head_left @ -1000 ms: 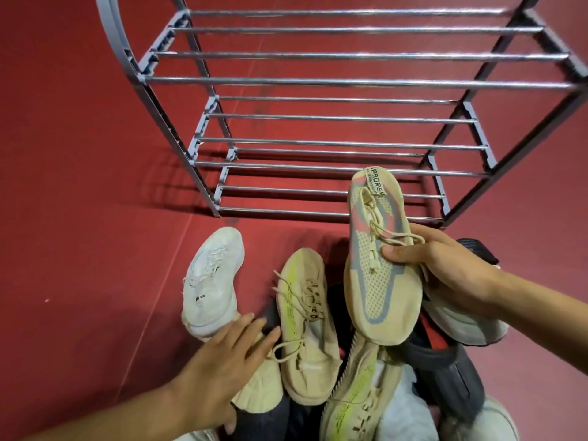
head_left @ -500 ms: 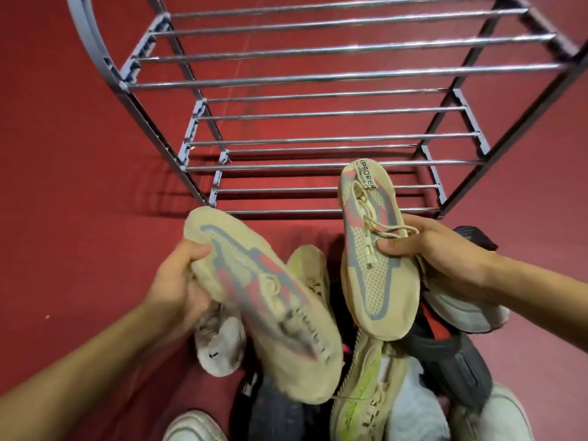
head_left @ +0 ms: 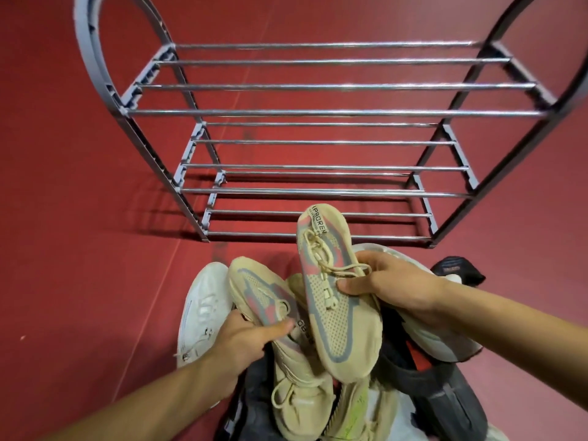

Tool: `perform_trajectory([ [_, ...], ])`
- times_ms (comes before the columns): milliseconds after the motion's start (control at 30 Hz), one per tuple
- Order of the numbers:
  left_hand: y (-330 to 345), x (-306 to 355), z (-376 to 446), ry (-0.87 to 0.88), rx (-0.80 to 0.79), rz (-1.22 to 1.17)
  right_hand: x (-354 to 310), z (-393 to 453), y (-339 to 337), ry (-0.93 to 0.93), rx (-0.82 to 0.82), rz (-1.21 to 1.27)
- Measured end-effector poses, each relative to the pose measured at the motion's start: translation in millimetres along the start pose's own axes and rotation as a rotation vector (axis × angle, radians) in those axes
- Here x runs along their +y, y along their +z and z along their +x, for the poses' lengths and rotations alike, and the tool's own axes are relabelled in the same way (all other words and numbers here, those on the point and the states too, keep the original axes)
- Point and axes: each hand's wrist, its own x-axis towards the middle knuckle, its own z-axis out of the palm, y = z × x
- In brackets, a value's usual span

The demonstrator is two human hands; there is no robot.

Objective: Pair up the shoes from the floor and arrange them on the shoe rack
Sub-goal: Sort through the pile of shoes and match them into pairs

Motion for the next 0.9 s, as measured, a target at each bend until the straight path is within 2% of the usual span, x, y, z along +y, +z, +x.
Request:
perform_trajectory([
  [167, -6, 6, 6, 0.027, 0.034, -0.015, -6, 14, 19, 0.109, 0.049, -0.043],
  [233, -13, 7, 9, 0.049, 0.021, 0.048, -8, 4, 33, 0.232, -0.074, -0.240],
  [300, -19, 5, 9, 0.043, -0.011, 0.112, -20, -11, 44, 0.266, -0.183, -0.782],
  [367, -24, 2, 12, -0.009, -0.041, 0.155, -32, -13, 47, 0.067, -0.111, -1.429],
  [400, -25, 1, 14, -0.026, -0.053, 0.167, -36, -7, 45, -0.057, -0.045, -1.624],
  [467, -28, 1, 16, -0.034, -0.072, 0.199, -37, 14, 38, -0.216, 0.007, -1.835],
  [500, -29, 0, 18, -0.042, -0.074, 0.205, -36, 25, 33, -0.277, -0.045, -1.874],
  [567, -30, -2, 20, -0.053, -0.081, 0.172, -30, 45, 27, -0.350, -0.249, -1.842],
  [633, -31, -3, 20, -0.070, -0.069, 0.132, -24, 57, 30, -0.326, -0.394, -1.662],
  [667, -31, -5, 22, -0.064, -0.064, 0.118, -21, 63, 31, -0.355, -0.405, -1.596],
  [733, -31, -8, 23, -0.030, -0.040, 0.094, -22, 73, 34, -0.485, -0.320, -1.696],
  [800, -32, -9, 23, 0.023, -0.032, 0.071, -31, 78, 27, -0.719, -0.196, -1.741],
  [867, -33, -11, 24, 0.078, 0.002, 0.088, -39, 66, 15, -0.876, -0.087, -1.523],
  [900, -33, -10, 22, 0.101, 0.018, 0.098, -43, 55, 10, -0.884, -0.026, -1.367],
])
